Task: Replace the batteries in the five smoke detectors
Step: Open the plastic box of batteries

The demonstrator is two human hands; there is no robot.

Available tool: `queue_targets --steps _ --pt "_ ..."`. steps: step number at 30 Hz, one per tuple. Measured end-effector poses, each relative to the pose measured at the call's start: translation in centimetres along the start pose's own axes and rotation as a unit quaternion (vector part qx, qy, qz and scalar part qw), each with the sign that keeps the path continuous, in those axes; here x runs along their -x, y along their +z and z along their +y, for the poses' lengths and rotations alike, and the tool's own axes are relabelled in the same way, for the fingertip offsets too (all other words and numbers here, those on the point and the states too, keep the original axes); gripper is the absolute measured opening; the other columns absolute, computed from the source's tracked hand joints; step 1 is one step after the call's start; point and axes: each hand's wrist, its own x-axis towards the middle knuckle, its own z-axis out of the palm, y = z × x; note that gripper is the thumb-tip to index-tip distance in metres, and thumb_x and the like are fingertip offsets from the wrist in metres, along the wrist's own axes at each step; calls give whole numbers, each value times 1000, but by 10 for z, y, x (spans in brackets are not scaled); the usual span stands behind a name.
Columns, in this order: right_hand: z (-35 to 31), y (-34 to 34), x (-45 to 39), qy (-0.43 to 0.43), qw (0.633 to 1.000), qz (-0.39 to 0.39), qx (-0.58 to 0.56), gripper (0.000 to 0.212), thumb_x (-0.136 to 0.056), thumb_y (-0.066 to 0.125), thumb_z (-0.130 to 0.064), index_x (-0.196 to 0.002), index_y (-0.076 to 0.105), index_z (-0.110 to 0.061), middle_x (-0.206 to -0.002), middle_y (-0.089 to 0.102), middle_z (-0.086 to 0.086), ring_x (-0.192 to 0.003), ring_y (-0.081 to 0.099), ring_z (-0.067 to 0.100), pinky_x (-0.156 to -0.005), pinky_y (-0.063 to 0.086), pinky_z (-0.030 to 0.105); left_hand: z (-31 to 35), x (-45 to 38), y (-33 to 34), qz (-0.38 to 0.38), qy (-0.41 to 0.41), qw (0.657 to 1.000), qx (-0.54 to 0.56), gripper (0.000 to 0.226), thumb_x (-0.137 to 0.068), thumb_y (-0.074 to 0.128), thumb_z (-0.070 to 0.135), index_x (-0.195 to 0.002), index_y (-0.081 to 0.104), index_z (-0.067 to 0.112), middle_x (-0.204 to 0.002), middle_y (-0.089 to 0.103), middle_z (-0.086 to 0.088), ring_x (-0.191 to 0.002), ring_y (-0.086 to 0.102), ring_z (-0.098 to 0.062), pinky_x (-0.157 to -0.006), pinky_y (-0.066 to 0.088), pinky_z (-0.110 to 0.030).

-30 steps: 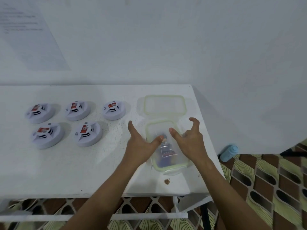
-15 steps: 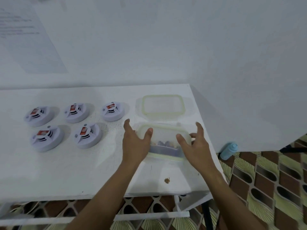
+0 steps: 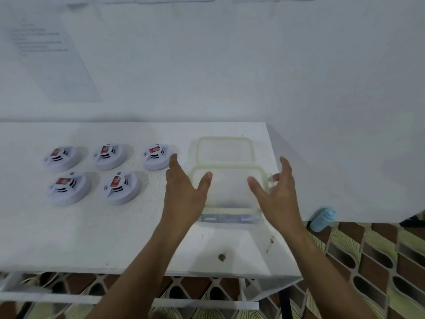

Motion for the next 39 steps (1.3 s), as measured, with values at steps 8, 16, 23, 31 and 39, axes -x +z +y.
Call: queue_targets --steps 8,16,23,31,39 --pt "-50 10 -122 -24 1000 14 -14 88 -91 69 -33 -156 11 -19 -146 37 15 -129 43 21 -94 30 23 49 -116 -10 -51 29 998 -6 100 -84 72 40 -153 4 17 -145 42 -14 -131 44 -25 -103 35 -34" --pt "-18 47 -182 38 999 0 -6 87 -90 71 -31 -156 16 -16 -145 40 19 -129 46 25 -95 34 24 21 -186 29 -128 -17 992 17 101 -85 72 35 -154 1 14 -148 38 -19 -136 40 -26 -102 33 -31" --pt "9 48 -165 112 992 -23 -54 92 -88 72 -36 -155 11 -27 -139 48 13 -126 50 24 -102 45 37 -4 -174 41 -139 -60 988 30 101 -84 72 40 -154 2 20 -145 42 -16 -134 41 -26 -103 35 -34" --pt "-11 50 -208 53 998 6 -26 90 -89 72 -32 -156 12 -21 -138 48 15 -128 48 26 -99 37 29 18 -217 38 -116 -22 993 17 101 -84 73 34 -153 1 22 -141 48 -14 -130 45 -26 -100 37 -33" --pt "18 75 -251 97 994 -27 34 97 -87 75 -32 -156 10 -10 -132 57 21 -127 51 32 -99 37 29 -8 -261 76 -122 -50 991 -33 106 -81 77 33 -153 2 13 -139 49 -19 -130 45 -31 -103 38 -34"
